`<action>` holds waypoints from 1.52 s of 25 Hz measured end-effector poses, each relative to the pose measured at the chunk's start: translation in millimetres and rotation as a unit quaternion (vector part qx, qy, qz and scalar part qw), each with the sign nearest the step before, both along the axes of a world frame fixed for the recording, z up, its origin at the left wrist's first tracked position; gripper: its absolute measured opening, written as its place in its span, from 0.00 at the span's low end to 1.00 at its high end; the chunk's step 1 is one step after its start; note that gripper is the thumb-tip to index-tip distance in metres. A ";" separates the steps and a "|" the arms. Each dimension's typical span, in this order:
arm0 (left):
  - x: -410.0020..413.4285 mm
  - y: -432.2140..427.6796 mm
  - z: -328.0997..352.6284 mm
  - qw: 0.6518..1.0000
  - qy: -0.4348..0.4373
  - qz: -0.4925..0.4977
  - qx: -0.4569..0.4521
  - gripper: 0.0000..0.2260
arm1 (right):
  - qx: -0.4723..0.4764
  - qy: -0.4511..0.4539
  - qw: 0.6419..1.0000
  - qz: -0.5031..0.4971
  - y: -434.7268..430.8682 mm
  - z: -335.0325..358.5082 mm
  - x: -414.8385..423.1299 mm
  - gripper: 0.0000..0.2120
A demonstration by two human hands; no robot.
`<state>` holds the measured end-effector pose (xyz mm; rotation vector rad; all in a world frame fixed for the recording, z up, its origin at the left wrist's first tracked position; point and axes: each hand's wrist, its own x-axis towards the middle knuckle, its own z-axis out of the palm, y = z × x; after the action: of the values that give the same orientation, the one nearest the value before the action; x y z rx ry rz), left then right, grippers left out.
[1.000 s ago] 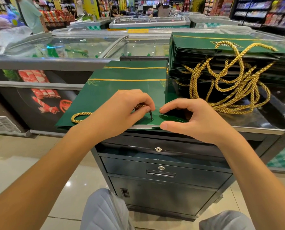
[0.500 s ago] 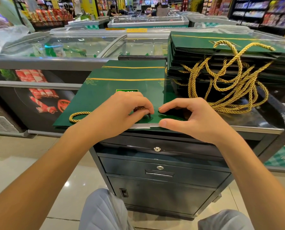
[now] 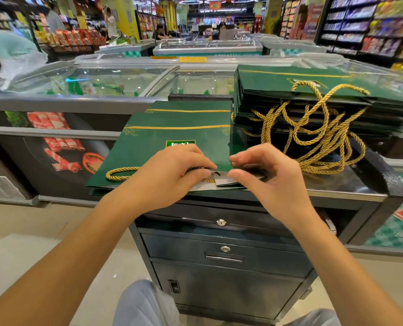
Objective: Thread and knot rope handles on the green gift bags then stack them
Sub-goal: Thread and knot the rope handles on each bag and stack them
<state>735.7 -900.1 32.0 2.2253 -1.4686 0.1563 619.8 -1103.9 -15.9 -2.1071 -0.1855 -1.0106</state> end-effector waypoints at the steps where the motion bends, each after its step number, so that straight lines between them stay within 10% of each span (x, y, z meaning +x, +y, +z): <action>1: -0.9 -1.3 1.0 1.000 0.012 0.004 -0.007 0.11 | -0.023 -0.020 0.999 -0.019 3.7 -2.0 -2.8 0.08; 14: -10.9 -13.8 15.1 0.995 0.101 0.003 -0.022 0.12 | -0.017 0.018 0.968 -0.248 58.0 -6.7 8.9 0.05; 25: -2.3 -1.1 10.1 0.993 0.114 0.015 -0.012 0.11 | 0.010 0.244 0.966 0.079 12.8 19.8 -40.2 0.07; 38: 35.5 52.2 27.1 0.984 0.055 0.102 0.132 0.06 | -0.161 0.303 0.939 -0.005 0.5 32.8 34.4 0.18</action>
<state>771.2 -847.9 59.1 2.5510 -1.2632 -0.1026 654.2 -1103.4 16.9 -2.6148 -0.0281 -0.3061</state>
